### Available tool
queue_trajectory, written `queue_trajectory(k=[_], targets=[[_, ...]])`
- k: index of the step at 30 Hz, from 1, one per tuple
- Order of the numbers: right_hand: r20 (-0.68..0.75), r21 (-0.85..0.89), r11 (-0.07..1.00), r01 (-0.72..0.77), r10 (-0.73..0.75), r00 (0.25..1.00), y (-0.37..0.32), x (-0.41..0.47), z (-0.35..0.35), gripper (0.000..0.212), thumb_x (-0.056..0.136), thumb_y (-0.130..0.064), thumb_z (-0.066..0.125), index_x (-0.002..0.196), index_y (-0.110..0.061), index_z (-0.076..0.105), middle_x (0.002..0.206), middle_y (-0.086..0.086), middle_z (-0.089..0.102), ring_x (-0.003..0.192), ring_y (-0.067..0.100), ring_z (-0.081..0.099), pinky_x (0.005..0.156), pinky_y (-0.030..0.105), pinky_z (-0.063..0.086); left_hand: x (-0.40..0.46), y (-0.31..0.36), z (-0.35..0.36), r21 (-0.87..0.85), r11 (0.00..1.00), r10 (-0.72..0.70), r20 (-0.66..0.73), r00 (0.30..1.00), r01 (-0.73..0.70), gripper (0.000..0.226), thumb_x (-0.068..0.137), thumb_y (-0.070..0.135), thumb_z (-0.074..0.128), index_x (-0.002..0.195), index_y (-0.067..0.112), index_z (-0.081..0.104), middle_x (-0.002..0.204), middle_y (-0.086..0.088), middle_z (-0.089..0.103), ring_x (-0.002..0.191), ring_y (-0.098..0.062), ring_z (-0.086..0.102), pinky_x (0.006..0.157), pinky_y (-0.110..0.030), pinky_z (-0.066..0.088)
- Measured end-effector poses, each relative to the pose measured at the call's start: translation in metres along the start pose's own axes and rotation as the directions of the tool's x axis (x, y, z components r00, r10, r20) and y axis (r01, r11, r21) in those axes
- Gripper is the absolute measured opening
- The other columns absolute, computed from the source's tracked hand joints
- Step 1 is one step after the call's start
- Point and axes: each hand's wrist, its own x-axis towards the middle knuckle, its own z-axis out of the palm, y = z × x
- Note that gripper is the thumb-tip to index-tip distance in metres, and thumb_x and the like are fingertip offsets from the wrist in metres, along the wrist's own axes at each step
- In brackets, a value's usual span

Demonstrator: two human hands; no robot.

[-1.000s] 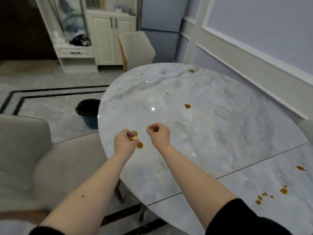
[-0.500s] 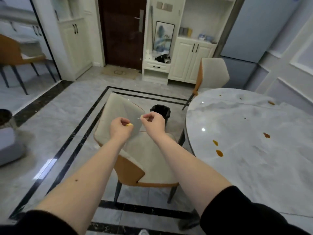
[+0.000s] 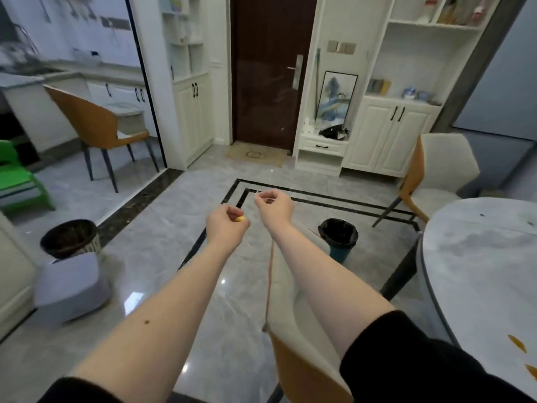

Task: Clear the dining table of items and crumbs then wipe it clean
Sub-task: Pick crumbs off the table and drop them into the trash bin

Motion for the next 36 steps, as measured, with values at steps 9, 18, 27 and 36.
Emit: queue_trajectory(k=[9,18,27,36], targets=[[0.062,-0.026,0.999,0.028,-0.027,0.998,-0.033,0.093,0.151,0.008,0.081,-0.017,0.066,0.074,-0.016,0.063,0.095,0.014,0.066,0.081,0.019,0.062,0.072,0.027,0.046,0.170,-0.023,-0.075,-0.101,0.990,-0.111,-0.114,0.987,0.100,0.015,0.075,0.008,0.070,0.077,0.016,0.058,0.079,-0.004,0.060,0.082,-0.025,0.065,0.084,-0.043,0.056],[-0.058,-0.055,0.998,-0.011,0.008,0.998,-0.029,0.229,0.236,0.010,0.082,-0.020,0.067,0.075,-0.016,0.062,0.103,0.012,0.062,0.079,0.020,0.061,0.075,0.030,0.050,0.358,-0.016,-0.063,-0.064,0.998,-0.005,0.009,1.000,0.005,0.013,0.074,0.007,0.070,0.080,0.013,0.061,0.073,0.001,0.058,0.086,-0.027,0.065,0.085,-0.043,0.055],[-0.281,-0.095,0.988,-0.120,0.089,0.956,0.018,0.359,0.203,0.011,0.082,-0.018,0.068,0.073,-0.014,0.061,0.101,0.011,0.059,0.070,0.016,0.058,0.071,0.024,0.044,0.484,-0.002,0.059,-0.050,0.999,-0.003,0.296,0.955,0.018,0.013,0.075,0.007,0.069,0.074,0.016,0.058,0.067,-0.001,0.058,0.066,-0.022,0.060,0.080,-0.046,0.057],[-0.473,-0.186,0.949,-0.253,0.139,0.870,0.099,0.527,0.094,0.011,0.081,-0.020,0.069,0.073,-0.016,0.062,0.098,0.006,0.057,0.077,0.023,0.063,0.081,0.033,0.052,0.588,0.039,0.265,-0.043,0.999,0.042,0.513,0.858,-0.023,0.019,0.074,0.006,0.068,0.070,0.020,0.055,0.077,-0.006,0.061,0.086,-0.034,0.066,0.082,-0.042,0.056]])
